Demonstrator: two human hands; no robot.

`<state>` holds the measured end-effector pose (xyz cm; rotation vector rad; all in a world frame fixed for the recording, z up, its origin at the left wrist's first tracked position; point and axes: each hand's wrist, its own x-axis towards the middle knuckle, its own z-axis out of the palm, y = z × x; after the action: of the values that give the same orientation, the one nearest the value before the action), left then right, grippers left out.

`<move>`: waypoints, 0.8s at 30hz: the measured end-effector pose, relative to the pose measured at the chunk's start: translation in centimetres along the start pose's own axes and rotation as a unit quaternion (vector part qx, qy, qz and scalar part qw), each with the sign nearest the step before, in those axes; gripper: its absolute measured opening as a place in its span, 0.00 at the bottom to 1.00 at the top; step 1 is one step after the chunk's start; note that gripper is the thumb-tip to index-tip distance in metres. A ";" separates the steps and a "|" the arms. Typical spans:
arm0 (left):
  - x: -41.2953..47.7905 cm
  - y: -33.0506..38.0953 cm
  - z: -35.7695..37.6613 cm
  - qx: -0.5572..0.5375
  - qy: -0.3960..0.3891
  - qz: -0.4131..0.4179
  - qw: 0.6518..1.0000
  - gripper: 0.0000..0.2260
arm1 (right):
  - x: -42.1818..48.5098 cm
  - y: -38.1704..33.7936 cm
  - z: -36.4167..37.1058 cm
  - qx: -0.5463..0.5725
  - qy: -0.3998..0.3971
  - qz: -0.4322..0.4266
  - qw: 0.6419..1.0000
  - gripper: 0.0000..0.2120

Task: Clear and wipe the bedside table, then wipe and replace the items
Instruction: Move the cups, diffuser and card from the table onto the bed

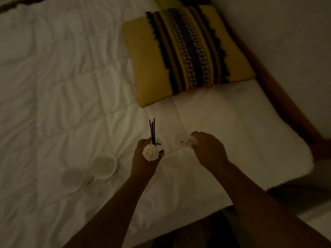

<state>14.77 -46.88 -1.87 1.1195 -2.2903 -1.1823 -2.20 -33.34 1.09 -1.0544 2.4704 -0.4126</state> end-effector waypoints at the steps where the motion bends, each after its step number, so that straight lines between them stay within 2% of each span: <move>1: 0.3 -1.0 -0.4 -0.015 0.015 -0.031 0.999 0.30 | 1.1 -0.9 0.6 -0.015 -0.013 -0.013 1.000 0.13; 4: 0.9 -3.3 -0.5 -0.049 0.038 -0.088 0.994 0.29 | 3.4 -2.0 2.2 -0.033 -0.054 -0.032 0.997 0.13; 8: 0.8 -5.7 0.4 0.013 0.044 -0.032 0.998 0.20 | 4.5 -2.1 5.1 -0.052 -0.103 -0.047 0.992 0.12; 11: 0.9 -6.8 1.0 0.039 0.052 -0.028 0.998 0.20 | 4.6 -1.9 6.4 -0.060 -0.080 -0.034 0.994 0.14; 14: 1.0 -7.5 1.0 0.051 0.025 -0.036 0.998 0.22 | 4.7 -1.9 6.5 -0.066 -0.078 -0.031 0.994 0.14; 17: 0.6 -7.1 0.7 0.046 0.010 -0.093 0.995 0.25 | 4.2 -2.4 5.6 -0.070 -0.088 -0.013 0.994 0.18; 19: -0.2 -6.3 0.1 0.041 0.023 -0.172 0.984 0.22 | 3.0 -2.9 4.7 -0.111 -0.082 0.007 0.990 0.27; 21: -1.0 -5.3 -0.9 0.075 -0.013 -0.236 0.969 0.23 | 1.1 -3.6 3.4 -0.152 -0.080 0.014 0.985 0.33; 24: -3.3 -3.2 -3.0 0.122 -0.093 -0.257 0.954 0.27 | -2.3 -4.5 1.4 -0.147 -0.103 0.006 0.984 0.29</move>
<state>20.21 -47.03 -2.39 1.8562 -2.4102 -1.2409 2.69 -34.84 2.36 -1.1311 2.3944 0.0670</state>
